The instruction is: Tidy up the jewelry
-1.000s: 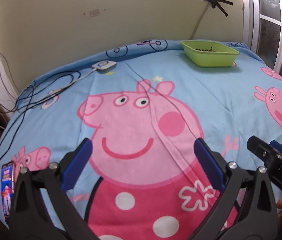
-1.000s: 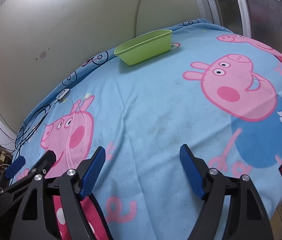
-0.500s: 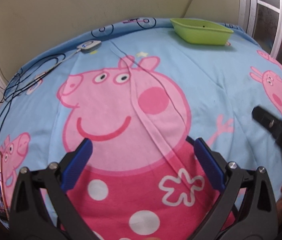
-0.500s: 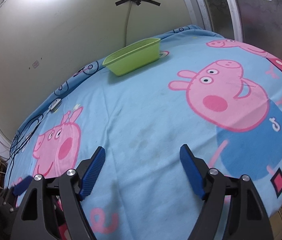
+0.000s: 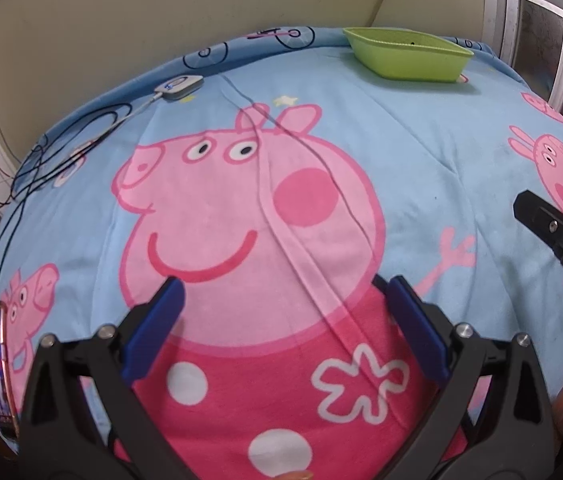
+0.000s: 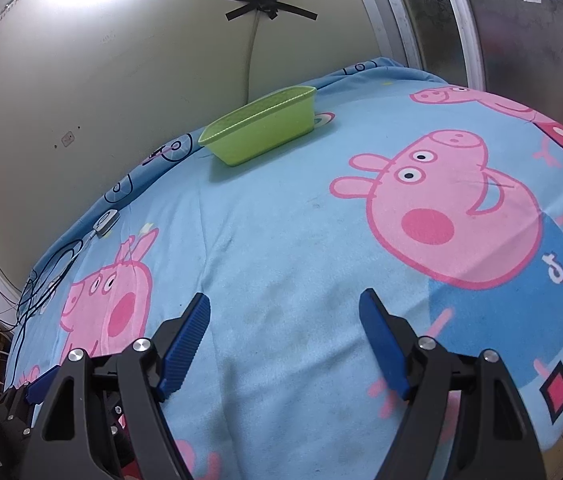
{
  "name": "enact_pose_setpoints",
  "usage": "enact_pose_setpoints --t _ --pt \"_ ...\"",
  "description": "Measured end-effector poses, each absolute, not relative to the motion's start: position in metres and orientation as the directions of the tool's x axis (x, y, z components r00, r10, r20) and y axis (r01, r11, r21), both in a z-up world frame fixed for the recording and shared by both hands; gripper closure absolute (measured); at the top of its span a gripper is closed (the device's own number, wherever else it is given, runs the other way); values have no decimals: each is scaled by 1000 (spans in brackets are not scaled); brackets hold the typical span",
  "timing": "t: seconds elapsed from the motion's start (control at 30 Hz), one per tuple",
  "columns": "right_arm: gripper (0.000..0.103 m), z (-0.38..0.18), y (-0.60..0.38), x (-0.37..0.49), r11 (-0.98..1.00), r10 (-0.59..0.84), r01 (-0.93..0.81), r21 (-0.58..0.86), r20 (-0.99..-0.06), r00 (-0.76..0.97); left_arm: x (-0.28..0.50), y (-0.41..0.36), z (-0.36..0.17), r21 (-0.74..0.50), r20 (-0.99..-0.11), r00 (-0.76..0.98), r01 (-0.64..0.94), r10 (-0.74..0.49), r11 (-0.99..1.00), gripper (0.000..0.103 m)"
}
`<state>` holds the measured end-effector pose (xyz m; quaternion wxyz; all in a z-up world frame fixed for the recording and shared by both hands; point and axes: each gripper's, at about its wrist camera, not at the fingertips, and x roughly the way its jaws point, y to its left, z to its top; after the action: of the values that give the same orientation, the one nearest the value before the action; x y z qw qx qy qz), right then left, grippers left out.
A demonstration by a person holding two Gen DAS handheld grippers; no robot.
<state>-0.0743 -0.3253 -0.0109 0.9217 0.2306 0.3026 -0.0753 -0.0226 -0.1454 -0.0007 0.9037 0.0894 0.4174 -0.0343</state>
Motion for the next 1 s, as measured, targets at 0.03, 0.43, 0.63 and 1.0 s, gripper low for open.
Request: enact_pose_setpoints --t 0.03,0.43,0.63,1.0 --pt "47 -10 -326 -74 884 3 274 379 -591 807 -22 -146 0 132 -759 651 139 10 982 6" --pt "46 -1 -333 -37 887 37 248 389 -596 802 16 -157 0 45 -775 624 212 -100 976 6" --pt "40 -6 -339 -36 865 95 222 449 -583 807 18 -147 -2 -34 -780 608 192 -146 981 6" --pt "28 -9 -341 -36 849 142 189 493 -559 817 21 -150 -5 -8 -791 599 199 -128 980 6"
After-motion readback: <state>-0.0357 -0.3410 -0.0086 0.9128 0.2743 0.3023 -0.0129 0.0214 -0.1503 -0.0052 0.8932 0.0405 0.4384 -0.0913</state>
